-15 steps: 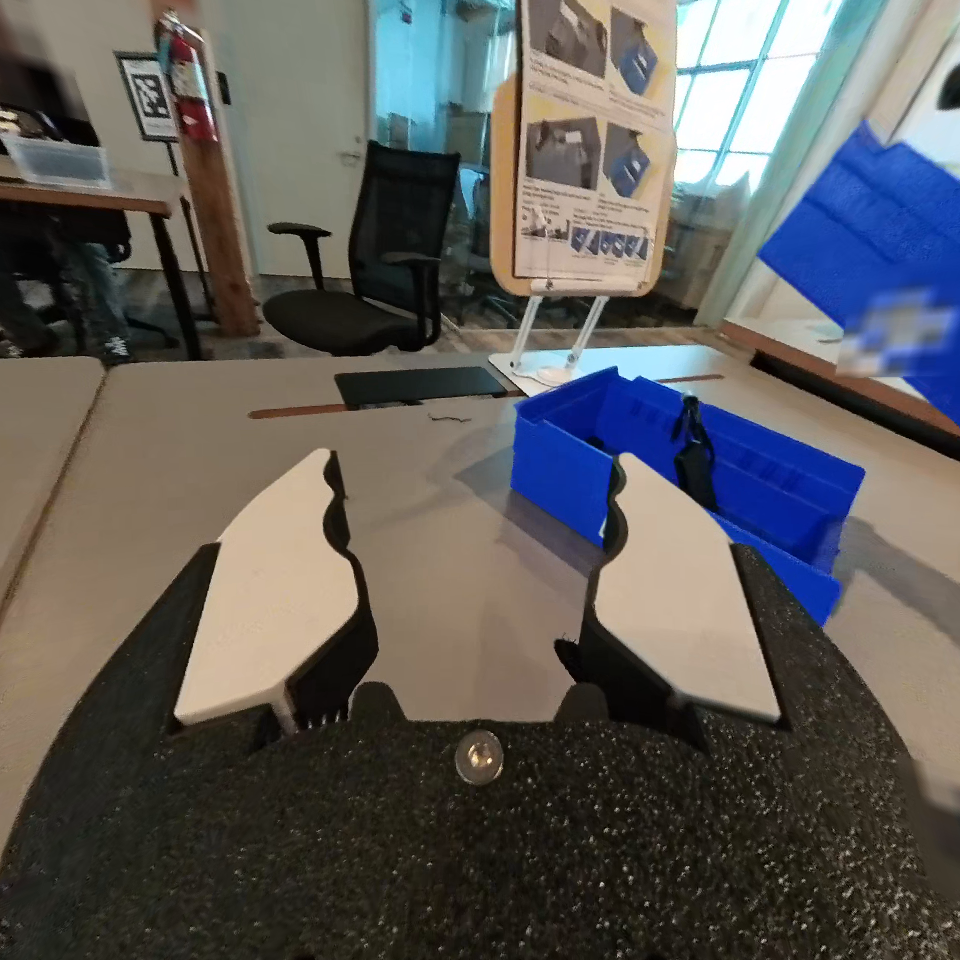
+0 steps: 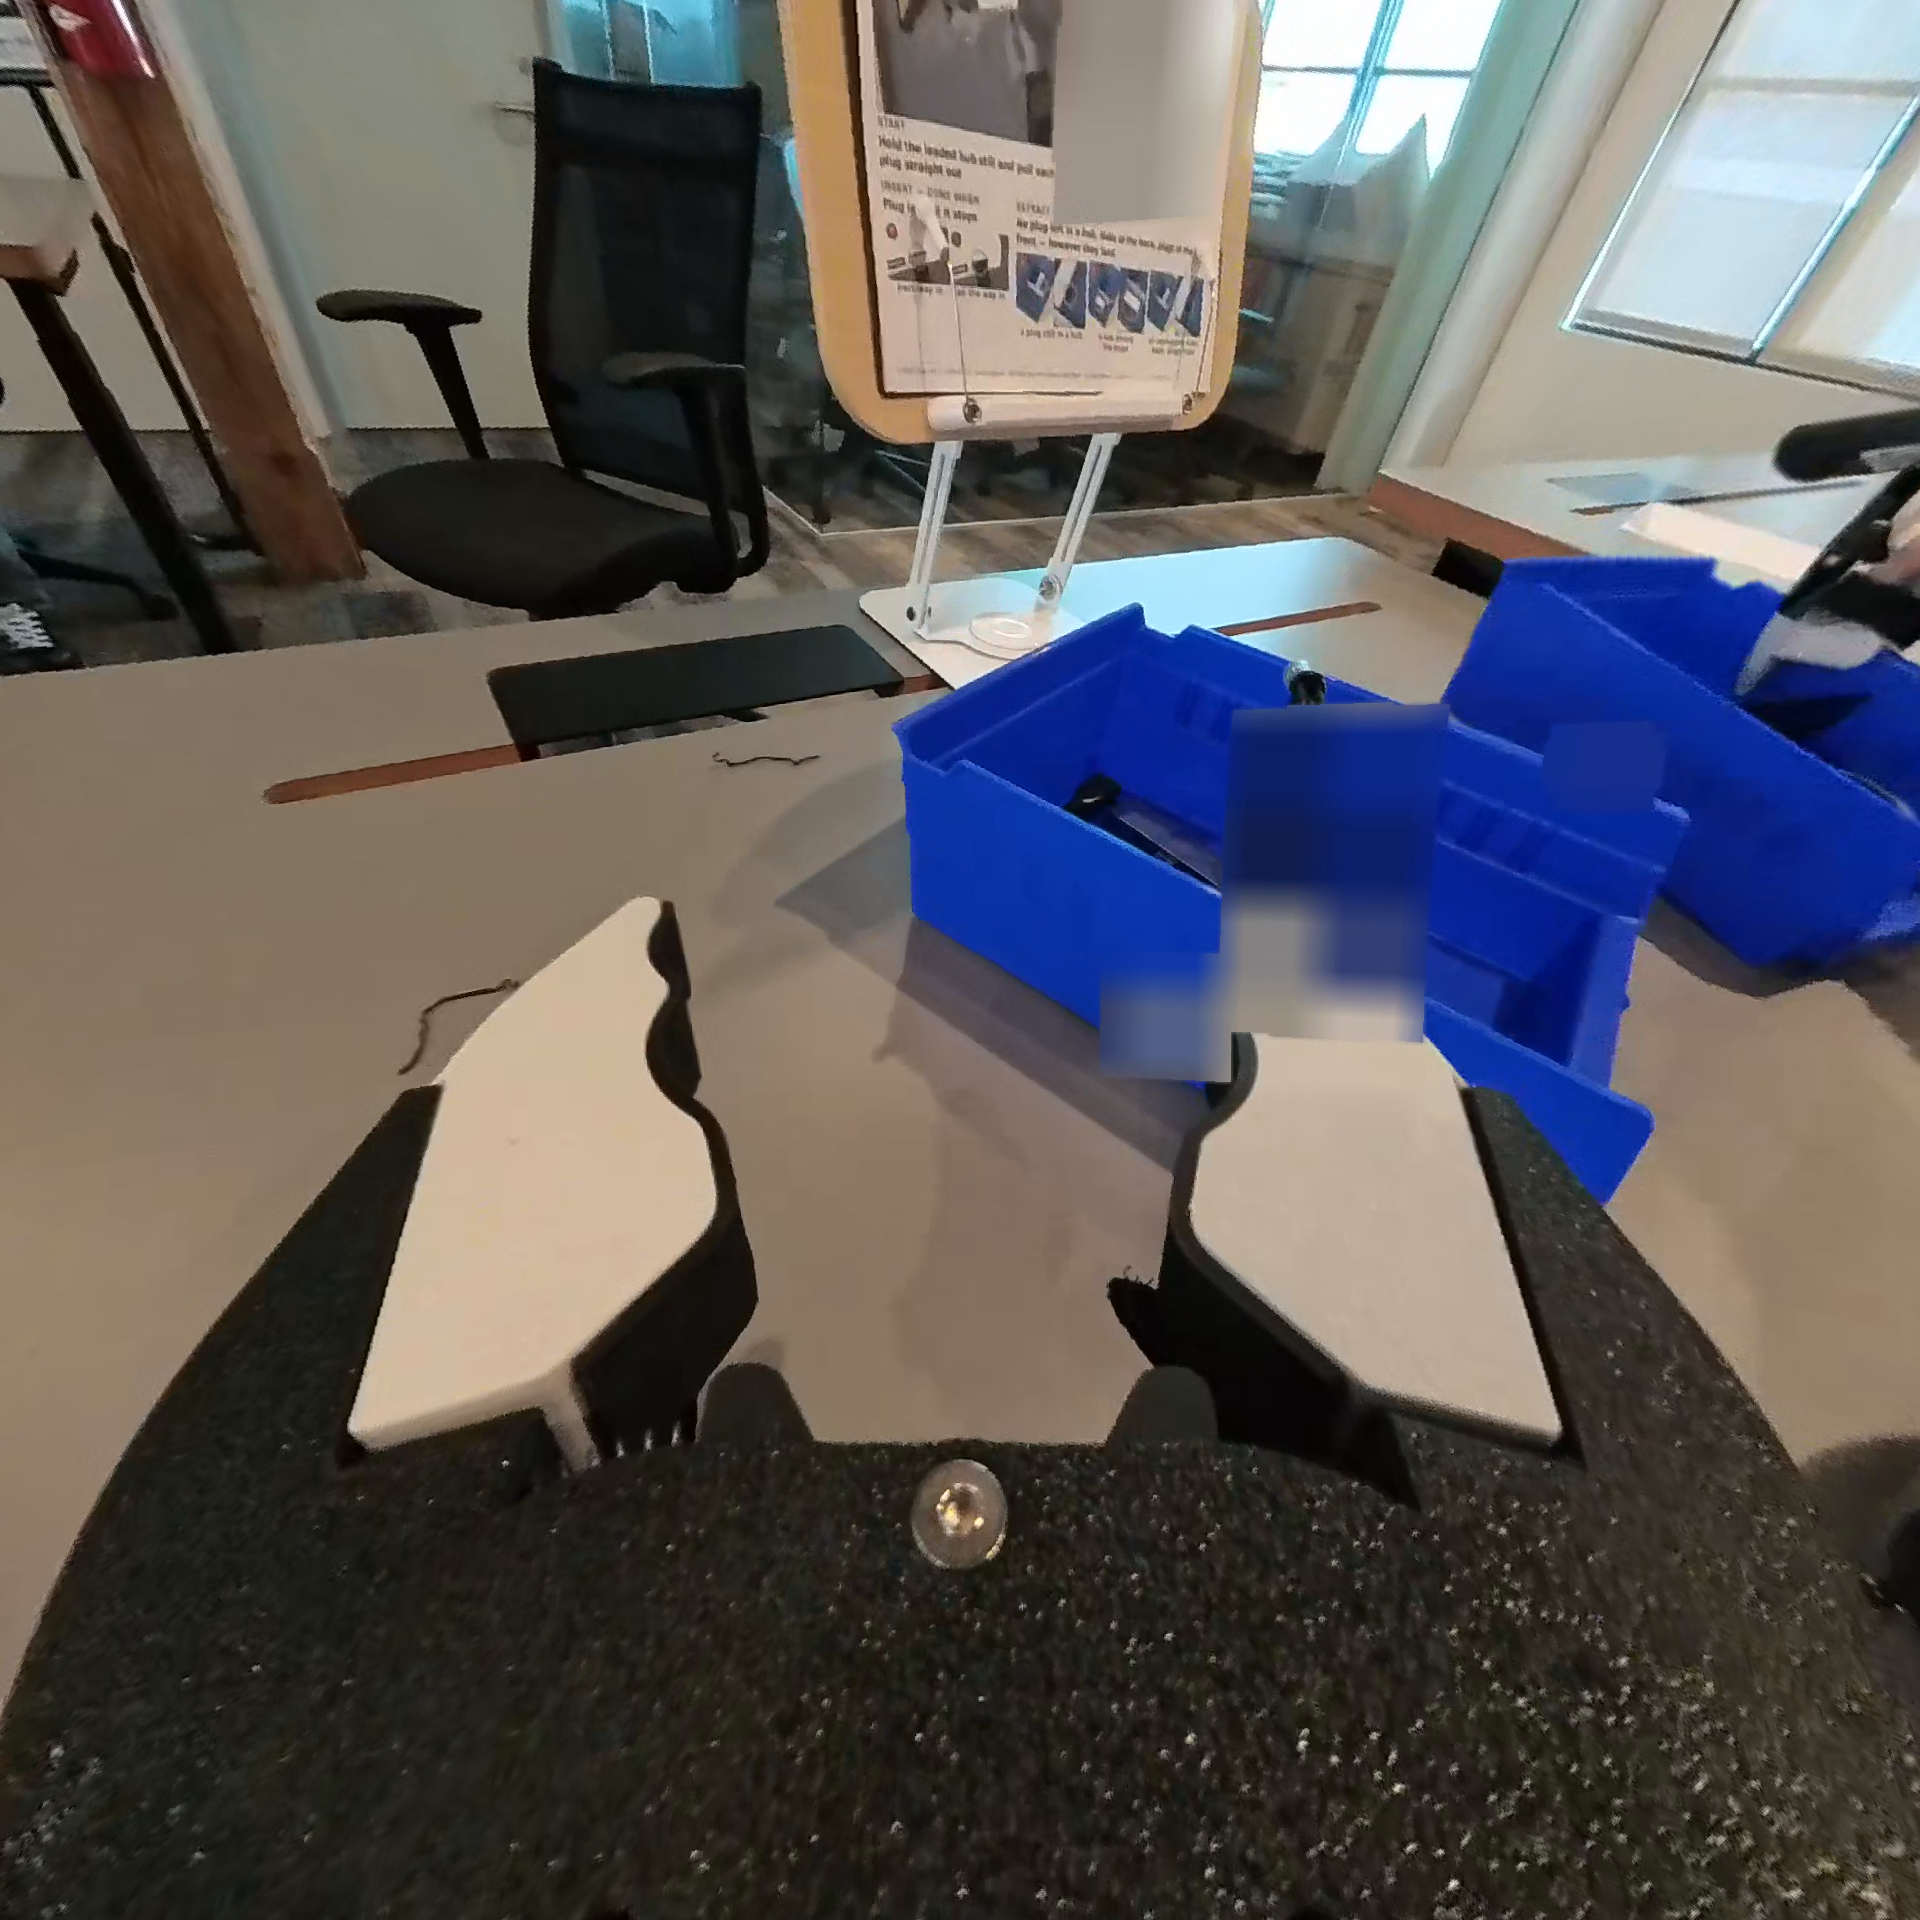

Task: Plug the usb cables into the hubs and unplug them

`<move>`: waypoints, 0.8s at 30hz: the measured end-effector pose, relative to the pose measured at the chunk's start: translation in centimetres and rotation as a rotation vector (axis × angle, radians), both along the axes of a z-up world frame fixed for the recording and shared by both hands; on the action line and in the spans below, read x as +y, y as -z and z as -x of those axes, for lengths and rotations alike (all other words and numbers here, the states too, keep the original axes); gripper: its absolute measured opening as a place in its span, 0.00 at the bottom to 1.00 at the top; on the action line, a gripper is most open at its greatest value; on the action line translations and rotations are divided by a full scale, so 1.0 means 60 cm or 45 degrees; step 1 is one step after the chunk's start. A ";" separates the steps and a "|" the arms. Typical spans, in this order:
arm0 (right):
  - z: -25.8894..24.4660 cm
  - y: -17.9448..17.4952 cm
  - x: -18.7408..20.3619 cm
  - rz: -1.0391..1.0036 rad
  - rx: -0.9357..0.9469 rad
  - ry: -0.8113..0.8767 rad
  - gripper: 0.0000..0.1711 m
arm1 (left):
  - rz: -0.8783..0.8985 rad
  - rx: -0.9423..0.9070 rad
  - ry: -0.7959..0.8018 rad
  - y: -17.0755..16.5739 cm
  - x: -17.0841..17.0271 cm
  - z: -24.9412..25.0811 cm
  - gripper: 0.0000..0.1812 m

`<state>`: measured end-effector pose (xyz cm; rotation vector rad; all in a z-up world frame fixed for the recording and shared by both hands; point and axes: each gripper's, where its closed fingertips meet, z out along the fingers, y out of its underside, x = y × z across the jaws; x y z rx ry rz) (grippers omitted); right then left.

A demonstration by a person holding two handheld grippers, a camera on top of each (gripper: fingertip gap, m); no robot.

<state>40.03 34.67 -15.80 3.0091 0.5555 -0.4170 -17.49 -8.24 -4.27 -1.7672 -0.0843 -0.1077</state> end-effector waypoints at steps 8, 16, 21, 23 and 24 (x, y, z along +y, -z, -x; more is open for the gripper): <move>0.049 -0.023 0.026 -0.227 0.196 0.089 0.25 | 0.054 -0.010 0.044 0.020 0.013 -0.012 0.53; 0.219 -0.243 -0.124 -0.799 0.749 -0.236 0.35 | -0.014 -0.038 0.037 0.000 -0.008 0.001 0.54; 0.407 -0.182 -0.344 -0.787 0.846 -0.660 0.38 | -0.070 -0.038 0.047 -0.018 -0.022 0.001 0.53; 0.451 -0.129 -0.370 -0.800 0.770 -0.702 0.40 | -0.099 -0.057 0.070 -0.027 -0.027 -0.004 0.53; 0.469 -0.107 -0.377 -0.781 0.771 -0.712 0.41 | -0.105 -0.054 0.072 -0.028 -0.029 -0.004 0.54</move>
